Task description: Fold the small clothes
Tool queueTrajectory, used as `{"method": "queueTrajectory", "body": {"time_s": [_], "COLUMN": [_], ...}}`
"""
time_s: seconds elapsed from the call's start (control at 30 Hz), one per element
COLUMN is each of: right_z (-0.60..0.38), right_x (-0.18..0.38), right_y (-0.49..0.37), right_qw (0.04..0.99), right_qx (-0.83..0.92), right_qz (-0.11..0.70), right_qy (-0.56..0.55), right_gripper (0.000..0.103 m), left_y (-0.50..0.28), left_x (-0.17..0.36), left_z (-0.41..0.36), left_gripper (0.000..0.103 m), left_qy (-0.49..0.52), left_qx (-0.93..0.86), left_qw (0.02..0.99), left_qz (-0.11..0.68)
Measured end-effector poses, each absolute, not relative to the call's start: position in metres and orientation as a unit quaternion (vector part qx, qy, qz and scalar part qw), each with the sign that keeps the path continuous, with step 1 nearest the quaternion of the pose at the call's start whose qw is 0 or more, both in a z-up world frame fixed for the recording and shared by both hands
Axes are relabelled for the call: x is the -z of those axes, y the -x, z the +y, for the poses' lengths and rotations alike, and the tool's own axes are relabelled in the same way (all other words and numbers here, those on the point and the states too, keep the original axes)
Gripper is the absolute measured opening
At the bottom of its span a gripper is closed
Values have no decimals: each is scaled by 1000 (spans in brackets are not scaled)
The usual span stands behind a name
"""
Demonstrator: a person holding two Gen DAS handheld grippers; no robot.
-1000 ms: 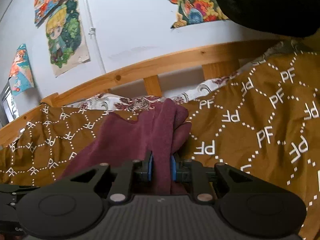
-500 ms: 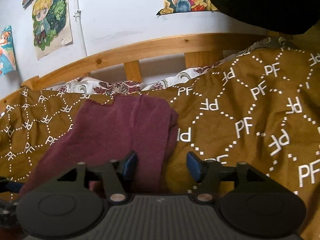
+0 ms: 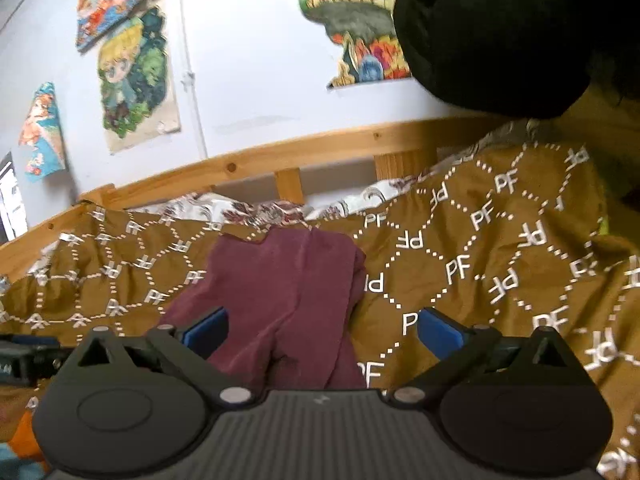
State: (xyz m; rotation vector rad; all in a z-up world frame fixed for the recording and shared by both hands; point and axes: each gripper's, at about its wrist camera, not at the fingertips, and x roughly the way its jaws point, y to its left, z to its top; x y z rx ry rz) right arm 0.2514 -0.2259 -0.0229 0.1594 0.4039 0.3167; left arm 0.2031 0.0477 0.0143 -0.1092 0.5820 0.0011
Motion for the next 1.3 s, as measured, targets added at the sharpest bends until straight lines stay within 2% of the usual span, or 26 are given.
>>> {"method": "queueTrajectory", "body": {"time_s": [0.37, 0.7, 1.3], "right_z": [-234, -232, -224], "right_x": [-19, -11, 19], "right_y": [-130, -50, -47], "right_qw": [974, 978, 970], "right_qx": [-148, -142, -160], "right_qz": [149, 141, 169], "right_qy": [-87, -61, -70], "right_gripper": [103, 103, 103], "left_y": [-106, -45, -39], "left_x": [-38, -21, 5], "left_z": [43, 42, 51], "left_gripper": [102, 102, 102], "left_qy": [35, 7, 6], "left_qx": [-11, -10, -36], "left_qw": [969, 972, 971], "left_qz": [244, 234, 237]}}
